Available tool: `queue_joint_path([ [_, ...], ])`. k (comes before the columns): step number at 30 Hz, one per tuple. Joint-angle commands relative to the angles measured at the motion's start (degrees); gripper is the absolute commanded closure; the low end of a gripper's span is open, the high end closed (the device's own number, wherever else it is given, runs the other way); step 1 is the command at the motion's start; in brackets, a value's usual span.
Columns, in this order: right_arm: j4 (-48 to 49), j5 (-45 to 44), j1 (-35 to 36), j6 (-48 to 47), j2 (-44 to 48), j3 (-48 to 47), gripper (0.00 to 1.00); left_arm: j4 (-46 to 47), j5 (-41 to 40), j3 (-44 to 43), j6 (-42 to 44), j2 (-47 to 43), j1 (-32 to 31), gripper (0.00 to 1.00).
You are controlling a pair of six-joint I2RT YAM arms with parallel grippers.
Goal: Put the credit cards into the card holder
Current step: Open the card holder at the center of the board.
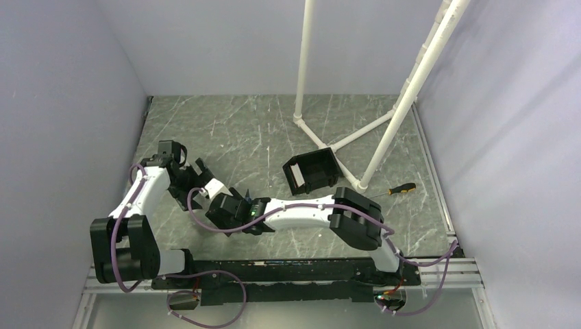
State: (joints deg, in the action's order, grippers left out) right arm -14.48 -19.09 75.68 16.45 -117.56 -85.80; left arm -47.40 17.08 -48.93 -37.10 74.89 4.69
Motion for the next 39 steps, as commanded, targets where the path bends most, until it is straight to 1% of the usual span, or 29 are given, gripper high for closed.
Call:
queue_joint_path([
  [1, 1.08, -1.60, -0.81, -0.13, -1.38, 1.00, 0.33, 1.42, 1.36, 0.15, 0.18, 0.14, 0.13, 0.01],
  [4, 1.52, -1.13, -1.37, 0.52, -1.37, 2.03, 0.33, 1.86, 1.75, 0.30, 0.06, 0.53, 0.15, 0.01],
  [6, 2.09, -0.81, -1.63, 0.82, -1.03, 3.01, 0.35, 2.11, 2.12, 0.52, 0.09, 0.83, 0.13, 0.01],
  [7, 2.40, -0.59, -1.75, 0.98, -0.87, 3.49, 0.37, 2.34, 2.38, 0.62, 0.05, 0.86, 0.13, 0.01],
  [13, 5.04, 1.74, -2.91, 2.62, 1.11, 6.57, 0.63, 2.91, 3.83, 1.27, 0.28, 1.29, -0.10, 0.02],
  [15, 5.37, 1.71, -3.32, 3.32, 1.68, 7.44, 0.73, 3.01, 4.17, 1.20, 0.35, 1.39, -0.35, 0.02],
  [17, 5.48, 0.69, -3.51, 3.82, 2.14, 8.19, 0.79, 3.14, 4.15, 1.33, 0.35, 1.53, -0.78, 0.02],
  [20, 5.85, -0.17, -3.52, 4.22, 3.27, 9.44, 0.82, 5.10, 7.63, 2.33, 0.47, 1.25, -1.20, 0.04],
  [22, 6.32, -0.81, -3.52, 4.42, 4.25, 10.28, 0.83, 7.51, 10.44, 3.64, 0.04, 0.71, -1.54, 0.10],
  [25, 6.85, -1.89, -3.59, 4.49, 5.48, 11.51, 0.84, 10.42, 12.27, 5.38, -1.05, 0.35, -2.17, 0.21],
  [29, 5.98, -4.65, -3.69, 4.73, 6.05, 11.74, 0.84, 11.25, 11.50, 5.89, -1.17, 0.41, -4.08, 0.38],
  [32, 6.57, -5.10, -4.06, 4.87, 6.56, 12.61, 0.83, 11.33, 9.84, 6.12, -1.66, -0.46, -6.04, 0.49],
  [34, 6.38, -5.55, -4.38, 5.14, 6.51, 12.76, 0.82, 11.15, 8.59, 6.19, -1.90, -1.14, -6.92, 0.57],
  [37, 6.35, -6.32, -4.89, 5.41, 6.63, 12.83, 0.81, 11.37, 7.83, 6.54, -1.73, -2.03, -7.91, 0.57],
  [39, 6.74, -6.24, -5.08, 5.38, 6.80, 13.10, 0.80, 11.85, 8.17, 6.65, -1.55, -1.78, -8.75, 0.59],
])
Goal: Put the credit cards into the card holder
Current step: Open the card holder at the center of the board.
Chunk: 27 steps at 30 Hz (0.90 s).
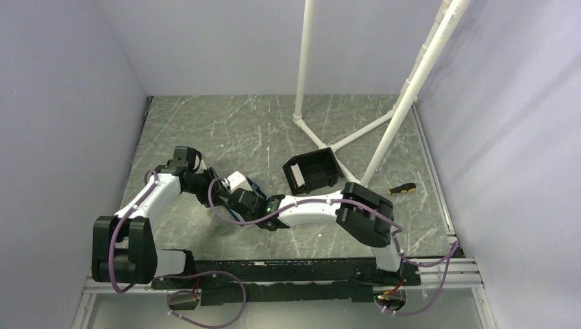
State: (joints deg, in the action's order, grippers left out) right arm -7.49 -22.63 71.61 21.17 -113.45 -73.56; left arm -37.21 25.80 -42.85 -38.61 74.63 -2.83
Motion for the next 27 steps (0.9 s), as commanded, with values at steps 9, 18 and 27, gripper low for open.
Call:
queue_joint_path([
  [9, 0.66, -2.02, -1.38, 0.50, 3.12, 1.26, 0.80, 5.74, 1.32, 1.17, -0.97, 3.94, -3.59, 1.00],
  [18, 1.29, -1.01, -1.91, 0.72, 3.23, 1.82, 0.80, 10.70, 1.19, 1.62, -3.46, 6.83, -5.48, 1.00],
  [27, 1.03, -1.80, -2.46, -0.29, 2.82, 1.11, 0.80, 9.34, -3.61, 1.28, -3.26, 13.86, -6.22, 1.00],
])
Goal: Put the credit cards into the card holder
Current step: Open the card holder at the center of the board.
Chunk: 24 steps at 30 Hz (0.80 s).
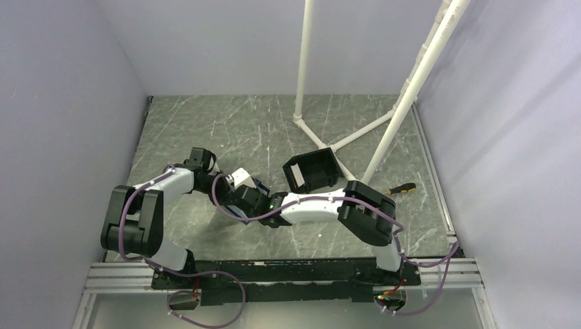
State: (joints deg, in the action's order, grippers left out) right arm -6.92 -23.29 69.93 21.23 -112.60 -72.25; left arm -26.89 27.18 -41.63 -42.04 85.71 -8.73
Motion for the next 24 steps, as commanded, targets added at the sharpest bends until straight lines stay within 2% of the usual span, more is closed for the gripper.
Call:
queue_joint_path([
  [1, 0.45, -1.35, -1.03, -0.71, 1.87, -0.32, 0.79, -1.49, -6.04, 0.05, 0.37, 3.52, -0.32, 1.00],
  [7, -0.27, -3.37, -4.35, -4.70, 1.33, -1.54, 0.75, -4.92, -9.34, -0.71, 1.73, 7.96, -0.32, 1.00],
  [12, -2.45, -8.61, -7.88, -10.79, -0.69, -4.73, 0.68, -5.54, -10.65, -0.56, 2.30, 8.30, -0.32, 1.00],
  [16, -4.28, -9.90, -8.84, -14.37, 1.65, -6.61, 0.53, -5.27, -10.02, -0.88, 2.86, 8.20, -0.32, 1.00],
  [18, -6.62, -9.82, -8.78, -14.64, 3.51, -7.69, 0.49, -5.28, -9.72, -1.08, 3.17, 8.49, -0.32, 1.00],
  [21, -12.06, -7.78, -8.69, -13.82, 6.20, -10.20, 0.46, -5.02, -9.31, -1.09, 3.27, 8.67, -0.32, 1.00],
  [24, -13.37, 2.97, -8.56, -12.60, 9.98, -10.02, 0.44, -4.89, -8.93, -0.76, 3.29, 8.77, -0.32, 1.00],
])
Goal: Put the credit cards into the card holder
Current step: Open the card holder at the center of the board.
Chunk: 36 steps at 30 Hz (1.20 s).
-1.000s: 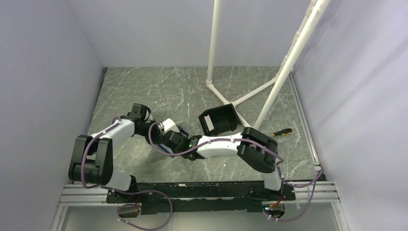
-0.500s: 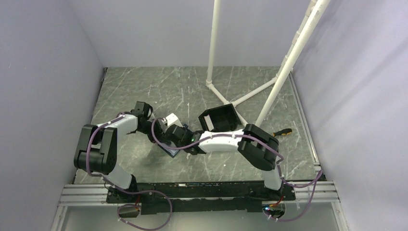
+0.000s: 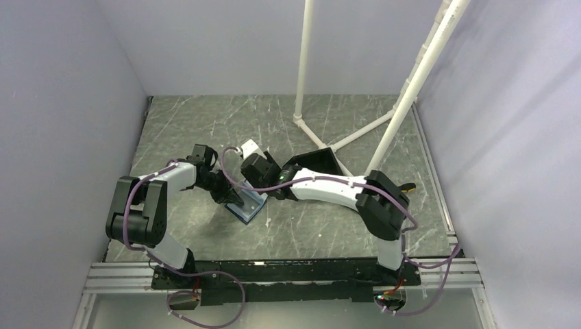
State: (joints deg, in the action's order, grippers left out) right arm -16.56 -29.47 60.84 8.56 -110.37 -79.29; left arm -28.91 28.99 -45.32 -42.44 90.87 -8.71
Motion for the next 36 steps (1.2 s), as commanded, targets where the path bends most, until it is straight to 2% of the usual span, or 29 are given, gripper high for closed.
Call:
queue_joint_path([
  [1, -3.18, 13.33, 0.59, 1.22, 8.45, -2.68, 0.44, -2.83, -10.64, 2.95, 3.75, 3.61, -0.34, 1.00],
  [6, 5.41, 33.73, 1.02, 3.08, 9.27, 1.73, 0.49, -3.11, -11.04, 2.67, 3.97, 3.52, -0.34, 1.00],
  [9, 8.78, 43.38, 1.27, 3.46, 7.42, 2.78, 0.60, -3.35, -11.15, 2.43, 4.14, 3.53, -0.34, 1.00],
  [11, 9.30, 45.99, 2.01, 3.44, 5.44, 2.90, 0.70, -3.50, -11.24, 2.41, 4.29, 3.52, -0.34, 1.00],
  [14, 10.17, 43.23, 3.17, 3.23, 3.01, 3.62, 0.76, -3.61, -11.26, 2.34, 4.40, 3.44, -0.34, 1.00],
  [22, 12.32, 28.05, 3.39, 4.04, -0.95, 5.37, 0.93, -3.18, -10.89, 3.09, 4.13, 2.82, -0.34, 1.00],
  [29, 11.13, 9.46, 3.04, 6.27, -2.69, 4.39, 0.93, -3.14, -11.27, 3.23, 4.28, 2.72, -0.34, 1.00],
  [36, 11.37, 10.49, 0.68, 4.56, -5.53, 2.63, 0.90, -3.34, -11.38, 2.90, 5.02, 2.82, -0.30, 1.00],
])
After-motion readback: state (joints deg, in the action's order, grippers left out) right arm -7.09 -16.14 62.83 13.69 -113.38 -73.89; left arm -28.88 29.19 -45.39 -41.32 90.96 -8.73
